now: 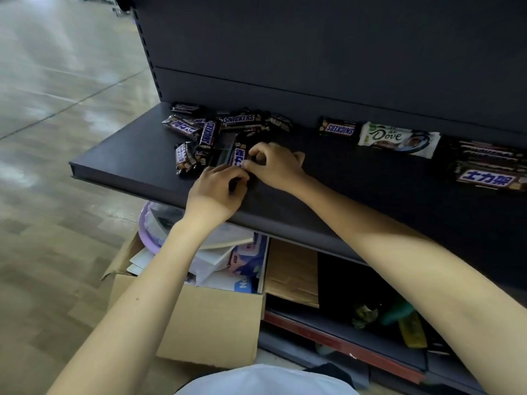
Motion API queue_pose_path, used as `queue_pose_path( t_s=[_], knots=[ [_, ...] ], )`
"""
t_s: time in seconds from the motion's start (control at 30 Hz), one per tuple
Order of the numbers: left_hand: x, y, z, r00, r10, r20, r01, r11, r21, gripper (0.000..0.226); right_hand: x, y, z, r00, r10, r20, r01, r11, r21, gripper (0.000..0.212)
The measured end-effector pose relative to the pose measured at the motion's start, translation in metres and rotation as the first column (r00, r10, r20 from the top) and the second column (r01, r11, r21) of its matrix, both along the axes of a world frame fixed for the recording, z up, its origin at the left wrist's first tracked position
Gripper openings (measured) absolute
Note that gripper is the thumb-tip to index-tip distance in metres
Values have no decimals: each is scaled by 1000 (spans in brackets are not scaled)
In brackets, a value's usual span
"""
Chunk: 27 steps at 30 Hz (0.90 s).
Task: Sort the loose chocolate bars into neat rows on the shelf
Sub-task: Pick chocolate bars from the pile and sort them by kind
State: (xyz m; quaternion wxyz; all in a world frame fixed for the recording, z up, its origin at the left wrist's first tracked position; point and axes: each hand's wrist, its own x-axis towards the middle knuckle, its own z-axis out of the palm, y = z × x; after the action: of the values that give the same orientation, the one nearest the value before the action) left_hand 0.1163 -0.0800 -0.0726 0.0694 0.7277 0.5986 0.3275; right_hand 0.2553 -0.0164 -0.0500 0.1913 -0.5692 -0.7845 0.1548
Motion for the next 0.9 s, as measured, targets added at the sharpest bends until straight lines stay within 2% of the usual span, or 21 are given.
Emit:
queue_pose_path(
  t_s=[0.2,0.27,0.33,0.47,0.5,0.57,0.6,0.63,0.7,0.73,0.8,0.9],
  knots=[
    [-28,-2,-1,983,57,177,-57,998,-7,19,-37,7,1,982,-40,185,68,987,-147,68],
    [-36,-3,1,972,86,219,-86,996,-9,27,-40,8,4,986,-36,165,66,981,-182,70],
    [-42,-3,3,966,83,246,-81,997,-17,29,-41,9,9,991,-22,134,47,981,-186,65],
    [-48,2,2,964,57,259,-50,998,-33,26,-31,5,18,989,-48,138,60,994,-87,48],
    [-48,4,2,965,51,258,-45,999,-30,24,-25,4,19,994,-64,89,72,994,-85,43],
    [-44,7,4,963,35,266,-28,999,-27,18,-13,2,18,982,-139,-130,120,982,-147,30],
    [-41,8,6,959,30,283,-21,999,-36,16,-7,2,17,935,-217,-280,157,962,-224,25],
    [-38,10,8,951,23,310,-9,999,-47,16,0,2,16,840,-320,-439,179,926,-333,22],
    [-30,13,10,928,3,373,33,995,-90,17,12,0,17,521,-525,-673,105,822,-560,16],
    [-26,15,11,913,-6,407,64,990,-129,17,17,-3,18,364,-583,-727,35,788,-614,14],
    [-18,18,12,881,-21,473,127,973,-194,20,27,-12,19,151,-626,-765,-71,765,-640,12],
    [-6,21,12,831,-50,553,210,950,-230,28,38,-23,19,-30,-634,-773,-151,767,-624,13]
  ],
)
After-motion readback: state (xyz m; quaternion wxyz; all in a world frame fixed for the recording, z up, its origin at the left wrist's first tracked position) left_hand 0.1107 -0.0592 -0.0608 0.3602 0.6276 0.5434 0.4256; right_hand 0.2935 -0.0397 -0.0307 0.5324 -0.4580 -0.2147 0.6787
